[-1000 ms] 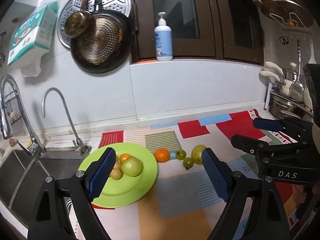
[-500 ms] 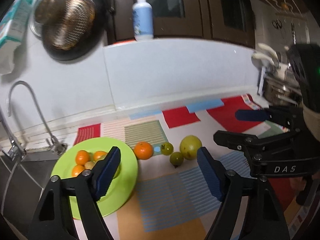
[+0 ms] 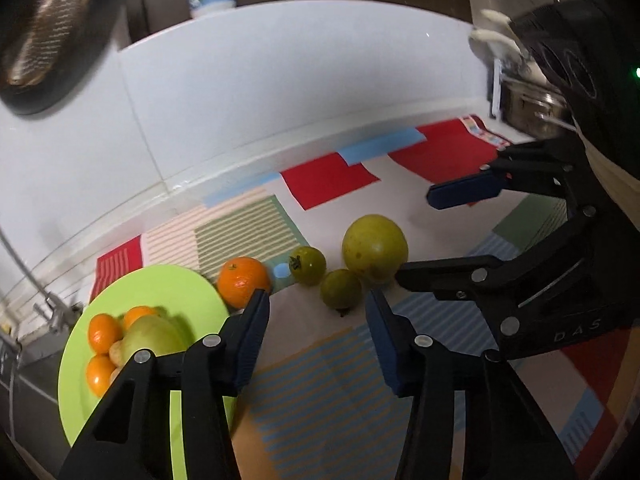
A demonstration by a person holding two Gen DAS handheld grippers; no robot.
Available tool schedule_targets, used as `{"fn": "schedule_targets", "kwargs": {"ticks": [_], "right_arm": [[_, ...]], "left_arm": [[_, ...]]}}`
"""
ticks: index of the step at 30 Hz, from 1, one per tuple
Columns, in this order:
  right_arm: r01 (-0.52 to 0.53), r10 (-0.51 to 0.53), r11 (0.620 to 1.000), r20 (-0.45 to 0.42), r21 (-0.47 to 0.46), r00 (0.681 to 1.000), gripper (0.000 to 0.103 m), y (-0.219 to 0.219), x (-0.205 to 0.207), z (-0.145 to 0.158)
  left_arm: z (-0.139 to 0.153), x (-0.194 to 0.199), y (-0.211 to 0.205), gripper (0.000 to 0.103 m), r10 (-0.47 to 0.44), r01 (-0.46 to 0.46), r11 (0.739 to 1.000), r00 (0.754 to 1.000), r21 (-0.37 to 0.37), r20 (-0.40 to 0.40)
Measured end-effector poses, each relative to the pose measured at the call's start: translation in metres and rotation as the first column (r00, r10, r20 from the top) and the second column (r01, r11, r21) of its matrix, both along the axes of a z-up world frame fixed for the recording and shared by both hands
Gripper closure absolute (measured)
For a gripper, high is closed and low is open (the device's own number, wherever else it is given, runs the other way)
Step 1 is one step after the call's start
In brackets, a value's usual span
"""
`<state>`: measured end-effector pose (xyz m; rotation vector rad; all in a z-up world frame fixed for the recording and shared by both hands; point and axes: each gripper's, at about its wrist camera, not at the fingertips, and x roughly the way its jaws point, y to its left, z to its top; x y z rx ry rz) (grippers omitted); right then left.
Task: Organize fruits
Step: 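Grasp a small green tomato with the left tool while the right tool grasps the large yellow-green citrus, then carry the green tomato and the large citrus toward the plate with both tools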
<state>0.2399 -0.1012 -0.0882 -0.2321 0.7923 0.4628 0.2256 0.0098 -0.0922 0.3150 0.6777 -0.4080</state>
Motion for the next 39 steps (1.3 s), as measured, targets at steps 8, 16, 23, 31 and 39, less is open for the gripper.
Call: {"fn": "schedule_targets", "kwargs": {"ticks": [8, 16, 23, 31, 39], "right_arm": [[-0.067, 0.066, 0.998, -0.045, -0.018, 0.997, 0.039, 0.006, 0.021, -0.017], [-0.071, 0.074, 0.997, -0.092, 0.036, 0.993, 0.053, 0.001, 0.032, -0.025], [0.007, -0.002, 0.998, -0.092, 0.057, 0.996, 0.053, -0.013, 0.032, -0.025], [0.095, -0.088, 0.991, -0.077, 0.089, 0.993, 0.054, -0.024, 0.019, -0.02], [0.133, -0.125, 0.981, -0.067, 0.141, 0.99, 0.057, -0.024, -0.002, -0.004]], "left_arm": [[-0.017, 0.021, -0.001, 0.062, -0.053, 0.052, 0.999, 0.994, -0.012, -0.091], [-0.023, 0.028, -0.007, 0.067, -0.071, 0.065, 0.997, 0.99, -0.048, -0.126], [-0.028, 0.04, -0.016, 0.075, -0.067, 0.055, 0.996, 0.984, -0.072, -0.164], [-0.017, 0.034, -0.01, 0.075, -0.001, -0.014, 0.996, 0.987, -0.091, -0.16], [0.005, 0.013, 0.001, 0.075, 0.056, -0.078, 0.985, 0.988, -0.151, -0.142]]}}
